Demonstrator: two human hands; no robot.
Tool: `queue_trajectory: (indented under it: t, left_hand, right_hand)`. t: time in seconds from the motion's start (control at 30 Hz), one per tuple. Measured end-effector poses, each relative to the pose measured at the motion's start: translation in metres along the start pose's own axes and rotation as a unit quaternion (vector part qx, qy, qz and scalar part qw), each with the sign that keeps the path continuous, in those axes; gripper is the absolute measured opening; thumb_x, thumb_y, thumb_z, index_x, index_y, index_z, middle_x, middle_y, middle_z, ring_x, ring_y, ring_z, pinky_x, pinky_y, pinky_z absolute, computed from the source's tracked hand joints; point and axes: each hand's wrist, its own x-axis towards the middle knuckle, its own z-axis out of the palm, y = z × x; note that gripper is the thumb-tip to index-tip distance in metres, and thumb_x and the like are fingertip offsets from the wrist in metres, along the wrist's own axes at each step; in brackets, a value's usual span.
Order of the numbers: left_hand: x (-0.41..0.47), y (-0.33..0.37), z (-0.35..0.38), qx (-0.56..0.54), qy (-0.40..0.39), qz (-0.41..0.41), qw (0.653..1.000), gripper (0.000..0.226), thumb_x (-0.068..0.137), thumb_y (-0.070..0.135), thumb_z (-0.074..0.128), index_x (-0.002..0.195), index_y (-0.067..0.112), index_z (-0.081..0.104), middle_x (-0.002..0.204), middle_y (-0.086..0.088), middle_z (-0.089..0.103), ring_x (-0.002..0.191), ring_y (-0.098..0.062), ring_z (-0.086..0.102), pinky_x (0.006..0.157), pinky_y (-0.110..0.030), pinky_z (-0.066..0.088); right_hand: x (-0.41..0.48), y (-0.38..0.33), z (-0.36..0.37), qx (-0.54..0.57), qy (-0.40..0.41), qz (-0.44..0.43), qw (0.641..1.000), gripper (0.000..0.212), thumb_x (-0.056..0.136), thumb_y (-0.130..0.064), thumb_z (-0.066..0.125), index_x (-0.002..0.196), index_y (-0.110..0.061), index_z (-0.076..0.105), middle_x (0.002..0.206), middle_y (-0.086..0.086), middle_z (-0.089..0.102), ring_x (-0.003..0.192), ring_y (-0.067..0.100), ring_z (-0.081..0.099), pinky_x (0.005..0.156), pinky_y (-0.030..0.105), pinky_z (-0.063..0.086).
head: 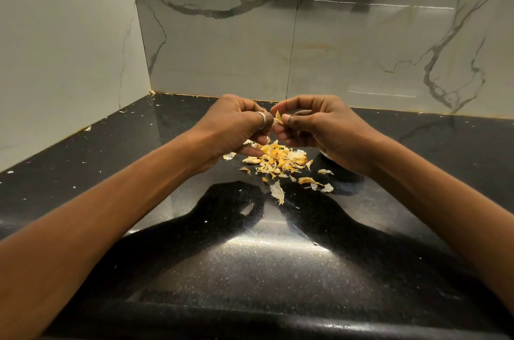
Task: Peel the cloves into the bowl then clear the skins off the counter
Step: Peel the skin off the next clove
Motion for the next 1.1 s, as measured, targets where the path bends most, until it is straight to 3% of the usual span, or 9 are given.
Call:
queue_trajectory:
  t: [0.13, 0.57, 0.87, 1.1]
  left_hand:
    - [0.0013, -0.0012, 0.0002, 0.013, 0.004, -0.004, 1.000, 0.011, 0.096, 0.010, 0.060, 0.093, 0.004, 0.068, 0.087, -0.012, 0.064, 0.066, -0.011, 0.064, 0.054, -0.026, 0.057]
    - [0.0039, -0.0050, 0.0002, 0.066, 0.041, 0.060, 0.995, 0.009, 0.095, 0.017, 0.066, 0.097, 0.012, 0.073, 0.092, -0.013, 0.071, 0.066, -0.012, 0.067, 0.058, -0.034, 0.061]
    - [0.0037, -0.0076, 0.0011, 0.142, 0.081, 0.135, 0.977, 0.007, 0.091, 0.014, 0.071, 0.088, 0.010, 0.076, 0.075, -0.007, 0.072, 0.060, -0.014, 0.070, 0.053, -0.031, 0.059]
    - [0.0035, -0.0091, 0.0021, 0.182, 0.093, 0.172, 0.964, 0.010, 0.090, 0.014, 0.072, 0.082, 0.019, 0.073, 0.068, -0.001, 0.070, 0.059, -0.012, 0.070, 0.054, -0.031, 0.061]
  right_hand:
    - [-0.0001, -0.0006, -0.0013, 0.025, -0.015, -0.003, 1.000, 0.031, 0.102, -0.001, 0.047, 0.125, -0.012, 0.065, 0.090, 0.012, 0.068, 0.079, 0.017, 0.066, 0.070, 0.027, 0.058]
    - [0.0015, 0.0026, -0.0003, -0.064, 0.018, -0.038, 0.997, 0.028, 0.097, -0.003, 0.059, 0.124, -0.009, 0.062, 0.094, 0.012, 0.071, 0.083, 0.016, 0.072, 0.078, 0.032, 0.062]
    - [-0.0010, 0.0035, 0.0040, -0.117, 0.004, -0.068, 0.991, 0.026, 0.095, -0.005, 0.062, 0.121, -0.008, 0.063, 0.095, 0.021, 0.072, 0.091, 0.032, 0.072, 0.082, 0.041, 0.062]
    - [-0.0017, 0.0030, 0.0043, -0.109, -0.008, -0.068, 0.992, 0.026, 0.095, -0.003, 0.061, 0.121, -0.007, 0.061, 0.096, 0.023, 0.072, 0.087, 0.027, 0.073, 0.078, 0.036, 0.062]
